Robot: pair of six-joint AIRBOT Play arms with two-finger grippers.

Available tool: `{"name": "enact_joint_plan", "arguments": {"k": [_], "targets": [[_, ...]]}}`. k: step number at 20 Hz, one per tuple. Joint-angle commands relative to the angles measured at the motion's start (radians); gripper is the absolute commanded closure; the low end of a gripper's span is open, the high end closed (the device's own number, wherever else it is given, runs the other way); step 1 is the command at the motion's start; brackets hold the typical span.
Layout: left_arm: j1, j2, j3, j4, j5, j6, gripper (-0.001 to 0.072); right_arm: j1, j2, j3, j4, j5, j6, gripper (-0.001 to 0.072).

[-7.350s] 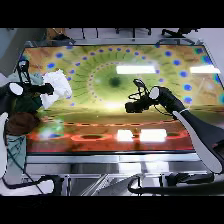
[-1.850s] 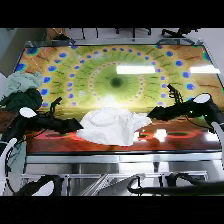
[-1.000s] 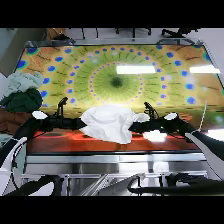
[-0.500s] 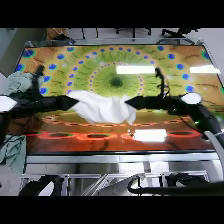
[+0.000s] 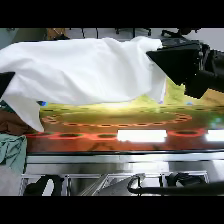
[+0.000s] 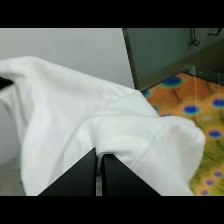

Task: Fold the shirts.

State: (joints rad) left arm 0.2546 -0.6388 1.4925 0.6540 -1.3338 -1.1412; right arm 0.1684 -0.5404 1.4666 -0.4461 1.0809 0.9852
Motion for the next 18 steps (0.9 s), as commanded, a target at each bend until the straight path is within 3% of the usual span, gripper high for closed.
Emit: {"name": "enact_joint_plan", "arguments": {"k": [1, 6, 10, 13, 14, 15, 16, 18], "targets": [[0.021, -0.008, 0.013, 0.003, -0.055, -0.013, 0.0691, 0.001, -0.045, 0.016, -0.185, 0.097, 0.143, 0.0695], [-0.1, -0.214, -0.257, 0.011, -0.078, 0.002, 0.069, 0.002, -0.228, -0.191, -0.206, 0.152, 0.139, 0.0694], [-0.276, -0.5, -0.434, 0.084, 0.096, 0.052, 0.069, 0.002, -0.426, -0.374, -0.228, 0.028, 0.111, 0.0694], [-0.303, -0.716, -0.402, 0.112, 0.182, 0.048, 0.068, -0.003, -0.589, -0.385, -0.269, -0.042, 0.104, 0.0694], [-0.295, -0.771, -0.36, 0.11, 0.179, 0.047, 0.0418, -0.008, -0.624, -0.383, -0.266, -0.062, 0.085, 0.0688], [-0.279, -0.821, -0.299, 0.113, 0.156, 0.018, 0.002, -0.023, -0.65, -0.373, -0.267, -0.073, 0.07, 0.0687], [-0.257, -0.854, -0.24, 0.112, 0.126, -0.013, 0.0001, -0.047, -0.659, -0.36, -0.267, -0.071, 0.059, 0.0638], [-0.197, -0.888, -0.126, 0.114, 0.028, -0.063, 0.0001, -0.109, -0.645, -0.324, -0.267, -0.06, 0.059, 0.0303]]}}
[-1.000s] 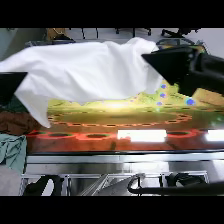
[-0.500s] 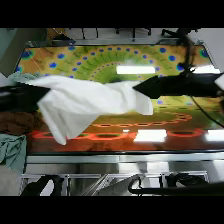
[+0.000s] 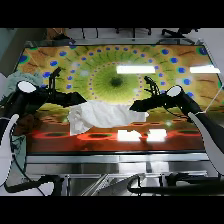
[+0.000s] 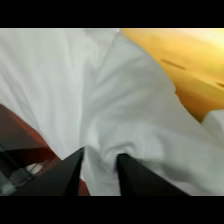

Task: Fold the shirts.

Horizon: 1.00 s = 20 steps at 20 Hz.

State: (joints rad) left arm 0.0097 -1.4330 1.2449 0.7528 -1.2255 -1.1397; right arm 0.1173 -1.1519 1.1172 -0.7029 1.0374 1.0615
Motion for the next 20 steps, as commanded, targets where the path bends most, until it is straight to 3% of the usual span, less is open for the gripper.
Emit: {"name": "enact_joint_plan", "arguments": {"k": [1, 4, 6, 7, 13, 16, 18, 19, 20], "targets": [[0.08, -0.092, 0.151, 0.015, -0.116, -0.079, 0.0001, -0.105, -0.016, 0.045, -0.011, -0.003, -0.018, 0.0274], [0.177, -0.054, 0.117, 0.028, -0.22, -0.092, 0.0001, -0.25, 0.035, 0.061, -0.014, 0.049, -0.018, 0.0268], [0.209, 0.011, -0.037, 0.062, -0.202, -0.092, 0.0001, -0.32, 0.035, 0.059, -0.012, 0.154, -0.013, 0.01], [0.214, 0.047, -0.135, 0.066, -0.178, -0.088, 0.0001, -0.327, 0.035, 0.045, -0.012, 0.195, -0.013, 0.0092], [0.145, 0.184, -0.627, -0.074, 0.198, -0.002, 0.0001, -0.16, 0.035, -0.158, 0.037, 0.142, -0.011, 0.0095], [0.076, 0.183, -0.675, -0.205, 0.34, 0.066, 0.0001, -0.041, 0.019, -0.197, 0.077, 0.038, -0.014, 0.0095], [0.04, 0.183, -0.655, -0.211, 0.405, 0.067, 0.0002, 0.01, -0.006, -0.197, 0.146, -0.031, -0.042, 0.0097], [0.026, 0.183, -0.641, -0.202, 0.42, 0.066, 0.0005, 0.023, -0.022, -0.197, 0.18, -0.055, -0.06, 0.0136], [0.016, 0.183, -0.629, -0.197, 0.425, 0.067, 0.0152, 0.03, -0.042, -0.197, 0.22, -0.066, -0.091, 0.026]]}}
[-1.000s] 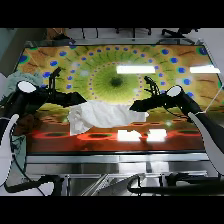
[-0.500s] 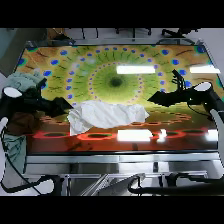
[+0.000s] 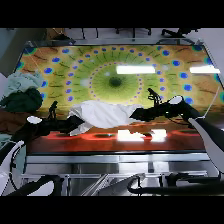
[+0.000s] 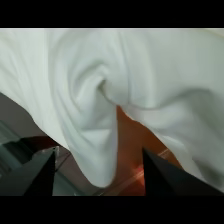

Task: Fold the shirts.

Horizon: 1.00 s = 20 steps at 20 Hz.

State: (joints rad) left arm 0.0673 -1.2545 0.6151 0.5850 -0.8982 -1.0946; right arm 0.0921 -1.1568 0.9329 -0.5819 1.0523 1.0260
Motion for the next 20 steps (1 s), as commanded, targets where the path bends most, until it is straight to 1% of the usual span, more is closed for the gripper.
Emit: {"name": "enact_joint_plan", "arguments": {"k": [1, 2, 3, 4, 5, 9, 12, 15, 16, 20], "targets": [[-0.046, 0.005, 0.011, -0.028, 0.095, 0.023, 0.0382, 0.057, -0.058, -0.013, 0.143, -0.083, -0.088, 0.0339], [-0.046, 0.005, 0.02, -0.027, 0.093, 0.033, 0.0527, 0.057, -0.074, -0.012, 0.18, -0.083, -0.109, 0.0351], [-0.046, 0.005, 0.028, -0.027, 0.088, 0.043, 0.0624, 0.057, -0.085, -0.012, 0.205, -0.083, -0.13, 0.0368], [-0.042, 0.005, 0.034, -0.025, 0.083, 0.048, 0.069, 0.057, -0.089, -0.011, 0.221, -0.076, -0.152, 0.0601], [-0.033, 0.005, 0.041, -0.026, 0.069, 0.048, 0.0691, 0.057, -0.088, -0.01, 0.225, -0.075, -0.164, 0.0691], [0.021, 0.006, 0.079, -0.026, -0.037, 0.069, 0.0692, 0.055, -0.068, -0.007, 0.229, -0.03, -0.166, 0.0695], [0.065, 0.044, 0.161, -0.028, -0.16, 0.084, 0.0694, 0.05, 0.027, 0.034, 0.232, 0.014, -0.175, 0.0695], [0.129, 0.194, 0.329, -0.033, -0.256, 0.082, 0.0693, -0.003, 0.208, 0.177, 0.299, 0.048, -0.175, 0.0695], [0.161, 0.265, 0.42, -0.04, -0.281, 0.08, 0.0693, -0.031, 0.278, 0.238, 0.318, 0.048, -0.175, 0.0696], [0.273, 0.507, 0.741, -0.026, -0.24, 0.081, 0.0693, -0.101, 0.525, 0.42, 0.333, 0.02, -0.175, 0.0695]]}}
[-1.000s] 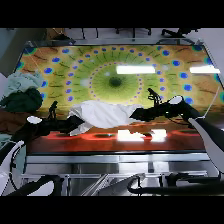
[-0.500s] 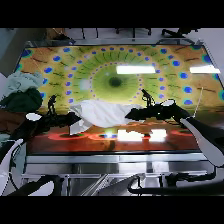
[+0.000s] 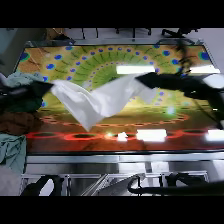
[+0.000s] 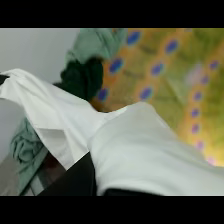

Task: Fold the shirts.

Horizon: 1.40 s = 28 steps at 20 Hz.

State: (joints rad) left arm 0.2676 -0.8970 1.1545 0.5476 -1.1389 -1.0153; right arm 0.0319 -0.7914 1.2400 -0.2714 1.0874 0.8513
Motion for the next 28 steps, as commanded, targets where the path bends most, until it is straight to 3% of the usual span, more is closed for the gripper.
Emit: {"name": "enact_joint_plan", "arguments": {"k": [1, 4, 6, 8, 11, 13, 16, 20, 21, 22, 23, 28], "targets": [[0.105, 0.192, 0.275, 0.012, 0.006, 0.002, 0.0693, -0.045, 0.217, 0.13, 0.02, -0.035, 0.0, 0.0695], [0.2, 0.278, 0.415, 0.022, 0.032, 0.005, 0.0693, -0.045, 0.343, 0.135, -0.017, -0.077, 0.001, 0.0695], [0.222, 0.288, 0.453, 0.063, 0.015, 0.005, 0.0693, -0.045, 0.367, 0.135, -0.134, -0.061, 0.09, 0.0695], [0.196, 0.259, 0.425, 0.059, -0.032, 0.004, 0.0693, -0.045, 0.342, 0.117, -0.277, -0.002, 0.213, 0.0694], [0.065, 0.154, 0.278, 0.061, -0.135, -0.004, 0.0692, -0.043, 0.257, -0.013, -0.323, 0.084, 0.275, 0.0695], [-0.059, 0.055, 0.138, 0.087, -0.14, -0.003, 0.0692, -0.043, 0.189, -0.158, -0.321, 0.068, 0.275, 0.0694], [-0.22, -0.126, -0.059, 0.221, -0.027, -0.004, 0.0692, -0.043, 0.042, -0.37, -0.325, -0.044, 0.275, 0.0694], [-0.278, -0.383, -0.174, 0.243, 0.098, -0.007, 0.0692, -0.043, -0.23, -0.436, -0.329, -0.171, 0.166, 0.0687], [-0.272, -0.436, -0.175, 0.24, 0.106, -0.008, 0.0692, -0.043, -0.291, -0.425, -0.327, -0.187, 0.158, 0.0628], [-0.261, -0.475, -0.175, 0.235, 0.106, -0.007, 0.0692, -0.043, -0.343, -0.403, -0.327, -0.182, 0.157, 0.0421], [-0.248, -0.507, -0.173, 0.235, 0.1, -0.007, 0.0692, -0.043, -0.375, -0.383, -0.328, -0.163, 0.157, 0.0286], [-0.185, -0.566, -0.122, 0.238, 0.029, -0.007, 0.0692, -0.043, -0.338, -0.34, -0.327, -0.001, 0.144, 0.0244]]}}
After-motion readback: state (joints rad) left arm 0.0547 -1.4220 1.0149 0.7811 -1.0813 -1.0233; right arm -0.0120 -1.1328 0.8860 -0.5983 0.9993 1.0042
